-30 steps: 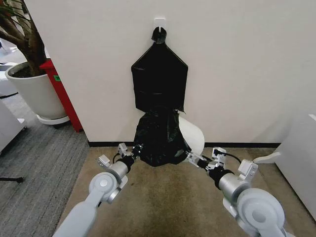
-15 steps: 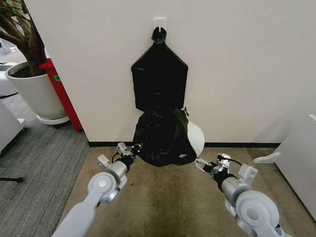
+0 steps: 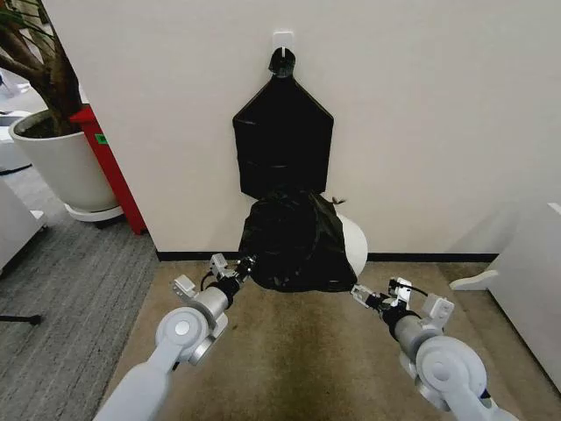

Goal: Place the garbage bag over the trash bin.

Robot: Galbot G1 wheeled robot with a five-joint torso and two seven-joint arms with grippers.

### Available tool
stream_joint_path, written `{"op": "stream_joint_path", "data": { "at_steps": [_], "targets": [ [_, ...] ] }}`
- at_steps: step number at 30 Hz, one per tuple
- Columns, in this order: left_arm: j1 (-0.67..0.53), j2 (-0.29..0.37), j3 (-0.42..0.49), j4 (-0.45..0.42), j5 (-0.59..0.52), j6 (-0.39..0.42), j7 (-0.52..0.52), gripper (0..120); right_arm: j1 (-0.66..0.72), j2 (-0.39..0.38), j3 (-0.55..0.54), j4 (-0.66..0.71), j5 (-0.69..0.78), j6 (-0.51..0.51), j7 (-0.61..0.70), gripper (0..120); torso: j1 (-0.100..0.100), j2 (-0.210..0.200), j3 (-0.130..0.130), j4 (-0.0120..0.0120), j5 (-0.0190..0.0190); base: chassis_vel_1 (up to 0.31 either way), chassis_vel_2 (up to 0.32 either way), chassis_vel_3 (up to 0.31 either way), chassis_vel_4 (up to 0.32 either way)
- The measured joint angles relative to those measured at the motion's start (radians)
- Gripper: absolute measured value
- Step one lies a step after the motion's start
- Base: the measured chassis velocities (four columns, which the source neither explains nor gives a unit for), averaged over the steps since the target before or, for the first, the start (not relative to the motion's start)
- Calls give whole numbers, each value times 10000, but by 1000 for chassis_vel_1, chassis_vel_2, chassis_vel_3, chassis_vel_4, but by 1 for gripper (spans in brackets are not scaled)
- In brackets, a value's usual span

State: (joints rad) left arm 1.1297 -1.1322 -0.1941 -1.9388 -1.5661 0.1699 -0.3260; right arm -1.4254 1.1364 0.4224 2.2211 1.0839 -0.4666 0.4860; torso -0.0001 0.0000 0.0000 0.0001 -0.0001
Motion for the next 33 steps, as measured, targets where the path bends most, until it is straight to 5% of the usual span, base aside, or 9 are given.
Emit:
{"op": "stream_joint_path", "data": {
  "at_steps": [12, 23, 33],
  "targets": [
    [-146, -7, 228, -1073, 992, 232, -2297, 3, -871, 139, 44, 1307, -538, 59, -311, 100, 0, 0, -1, -2, 2, 0, 0, 0, 0],
    [-211, -42, -217, -1145, -957, 146, -2369, 3, -1166, 108, 334, 711, -724, 384, -1052, 100, 0, 0, -1, -2, 1, 0, 0, 0, 0],
    [-314, -13, -255, -1121, -1452, 205, -2399, 3, -1225, 252, 417, 1267, -476, 632, -967, 100, 0, 0, 0, -1, 2, 0, 0, 0, 0]
  ]
}}
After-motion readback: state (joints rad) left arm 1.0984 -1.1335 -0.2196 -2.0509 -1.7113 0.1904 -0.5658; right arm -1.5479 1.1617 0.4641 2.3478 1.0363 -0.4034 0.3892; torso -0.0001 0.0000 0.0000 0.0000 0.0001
